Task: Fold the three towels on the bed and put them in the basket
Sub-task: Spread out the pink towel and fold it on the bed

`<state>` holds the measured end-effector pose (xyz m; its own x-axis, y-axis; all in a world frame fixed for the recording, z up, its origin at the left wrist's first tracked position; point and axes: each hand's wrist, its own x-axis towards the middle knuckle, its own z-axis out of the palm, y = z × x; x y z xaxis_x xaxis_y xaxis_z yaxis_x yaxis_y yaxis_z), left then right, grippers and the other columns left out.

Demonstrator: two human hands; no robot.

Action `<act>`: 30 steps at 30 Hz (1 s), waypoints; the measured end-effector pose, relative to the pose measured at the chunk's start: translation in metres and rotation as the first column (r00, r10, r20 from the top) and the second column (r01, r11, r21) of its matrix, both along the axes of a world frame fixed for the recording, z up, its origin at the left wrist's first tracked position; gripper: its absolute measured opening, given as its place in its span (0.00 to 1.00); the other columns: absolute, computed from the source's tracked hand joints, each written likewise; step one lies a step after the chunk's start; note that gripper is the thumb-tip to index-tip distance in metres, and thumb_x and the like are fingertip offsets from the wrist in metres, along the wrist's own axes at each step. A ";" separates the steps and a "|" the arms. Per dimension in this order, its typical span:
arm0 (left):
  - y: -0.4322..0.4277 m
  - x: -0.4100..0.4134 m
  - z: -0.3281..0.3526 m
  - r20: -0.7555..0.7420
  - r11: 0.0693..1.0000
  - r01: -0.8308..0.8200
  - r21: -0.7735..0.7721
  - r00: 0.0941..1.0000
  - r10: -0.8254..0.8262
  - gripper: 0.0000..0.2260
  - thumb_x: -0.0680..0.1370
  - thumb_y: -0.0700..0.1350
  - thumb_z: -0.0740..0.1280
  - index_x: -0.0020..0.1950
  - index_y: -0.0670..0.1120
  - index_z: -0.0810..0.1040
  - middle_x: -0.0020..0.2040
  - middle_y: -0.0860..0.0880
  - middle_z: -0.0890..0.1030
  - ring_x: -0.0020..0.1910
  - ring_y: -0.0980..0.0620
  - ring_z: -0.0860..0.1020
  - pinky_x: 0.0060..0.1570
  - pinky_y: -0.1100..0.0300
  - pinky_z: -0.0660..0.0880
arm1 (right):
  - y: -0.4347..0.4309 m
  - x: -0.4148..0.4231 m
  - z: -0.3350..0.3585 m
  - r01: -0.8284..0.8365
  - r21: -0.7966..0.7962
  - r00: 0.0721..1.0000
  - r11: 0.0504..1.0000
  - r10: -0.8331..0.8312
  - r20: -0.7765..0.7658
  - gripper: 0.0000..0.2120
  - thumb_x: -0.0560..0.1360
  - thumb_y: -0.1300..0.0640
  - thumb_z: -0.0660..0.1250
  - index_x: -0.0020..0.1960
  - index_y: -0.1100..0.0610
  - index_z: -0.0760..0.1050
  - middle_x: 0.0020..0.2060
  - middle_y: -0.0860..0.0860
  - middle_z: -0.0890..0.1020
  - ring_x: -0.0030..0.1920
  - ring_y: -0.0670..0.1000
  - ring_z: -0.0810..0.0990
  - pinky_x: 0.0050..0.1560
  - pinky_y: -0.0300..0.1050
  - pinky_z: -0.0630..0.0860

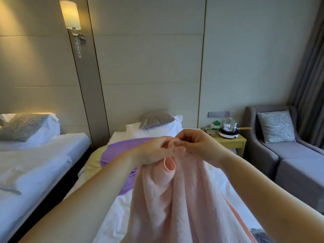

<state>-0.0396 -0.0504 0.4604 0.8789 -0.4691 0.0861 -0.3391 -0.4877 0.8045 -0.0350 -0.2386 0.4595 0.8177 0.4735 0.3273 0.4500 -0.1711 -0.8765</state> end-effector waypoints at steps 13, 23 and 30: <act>0.004 0.028 0.016 0.423 0.930 -0.267 -0.251 0.834 0.354 0.05 0.74 0.43 0.71 0.38 0.47 0.79 0.32 0.54 0.76 0.31 0.62 0.71 0.35 0.69 0.67 | -0.039 -0.005 -0.057 0.055 -0.146 0.987 0.988 -0.076 -0.141 0.23 0.61 0.39 0.77 0.43 0.56 0.78 0.38 0.52 0.73 0.41 0.49 0.74 0.48 0.50 0.75; 0.048 0.045 0.021 0.375 0.750 -0.506 -0.426 0.656 0.655 0.06 0.74 0.48 0.70 0.37 0.50 0.78 0.31 0.55 0.77 0.32 0.56 0.74 0.37 0.59 0.71 | -0.041 -0.003 -0.065 0.043 -0.363 0.993 0.931 -0.080 -0.088 0.12 0.65 0.50 0.78 0.44 0.53 0.80 0.46 0.49 0.82 0.46 0.47 0.79 0.54 0.38 0.74; 0.050 0.036 0.021 0.379 0.807 -0.357 -0.470 0.744 0.550 0.11 0.78 0.40 0.65 0.43 0.56 0.80 0.43 0.59 0.81 0.43 0.65 0.78 0.45 0.72 0.72 | -0.029 0.001 -0.076 0.149 -0.423 0.987 0.894 -0.106 0.123 0.05 0.69 0.47 0.73 0.42 0.45 0.79 0.45 0.40 0.79 0.46 0.39 0.77 0.52 0.30 0.72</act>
